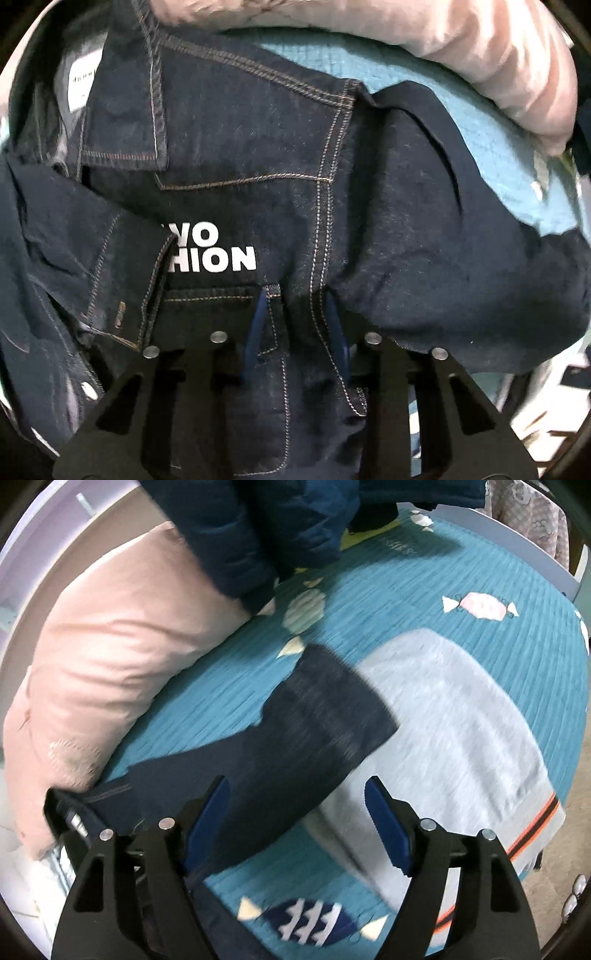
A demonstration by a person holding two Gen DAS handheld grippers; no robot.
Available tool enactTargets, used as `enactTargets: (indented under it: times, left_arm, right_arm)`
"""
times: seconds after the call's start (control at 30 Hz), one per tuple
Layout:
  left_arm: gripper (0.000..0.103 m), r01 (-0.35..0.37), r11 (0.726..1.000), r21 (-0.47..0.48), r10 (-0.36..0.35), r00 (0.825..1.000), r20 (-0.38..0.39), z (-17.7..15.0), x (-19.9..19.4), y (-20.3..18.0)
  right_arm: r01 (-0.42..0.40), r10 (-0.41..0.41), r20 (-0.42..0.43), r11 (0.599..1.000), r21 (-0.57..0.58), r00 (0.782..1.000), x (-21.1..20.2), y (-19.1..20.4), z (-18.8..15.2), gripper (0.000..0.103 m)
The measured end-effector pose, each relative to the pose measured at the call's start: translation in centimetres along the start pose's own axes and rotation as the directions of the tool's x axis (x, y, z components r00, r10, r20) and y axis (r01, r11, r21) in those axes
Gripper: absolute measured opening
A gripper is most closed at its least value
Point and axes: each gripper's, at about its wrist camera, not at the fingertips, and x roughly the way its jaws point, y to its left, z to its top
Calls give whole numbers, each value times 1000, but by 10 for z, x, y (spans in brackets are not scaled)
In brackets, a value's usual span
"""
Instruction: Fold large clothes
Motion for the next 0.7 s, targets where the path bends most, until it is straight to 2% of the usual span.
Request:
enactTargets:
  times: [0.17,0.2,0.27,0.3,0.33,0.37,0.4,0.47,0.53,0.7]
  left_arm:
    - [32,-20,1000,11,20,1000,13,-1,3,-7]
    - [32,-21,1000,17,21,1000,17,-2,3,-8]
    - [32,-22,999,25,21,1000,21,-3,3,-8]
    - [32,-20,1000,25,19,1000,22,-4,3,-8]
    - [32,-19,1000,24,18,1000,22,-4,3,-8]
    - [32,-19,1000,23,19,1000,22,-4,2,-8]
    - [32,-23,999,25,22,999,23,-4,3,-9]
    - [32,-30,999,32,29,999,28,-7,3,-8]
    - [32,-32,999,38,31,999,32,-9,5,-10]
    - [32,-30,999,34,29,999,28,-9,4,-10]
  right_arm:
    - [-14,17,-72,999,52,997,33,-12,17,72]
    - [-17,22,-74,997,78,997,39,-15,20,70]
    - [-7,16,-87,994,111,996,49,-17,25,59]
    - [4,7,-88,993,121,996,52,-17,26,58]
    - [7,5,-88,991,132,996,55,-18,27,53]
    - [17,-5,-87,990,137,996,57,-19,27,37]
    - [52,-42,-80,990,133,996,58,-21,27,30]
    - [36,-30,-52,992,124,998,51,-23,24,16]
    - [-30,31,-8,994,105,1000,38,-24,20,14]
    - [-94,93,16,990,106,996,17,-22,15,11]
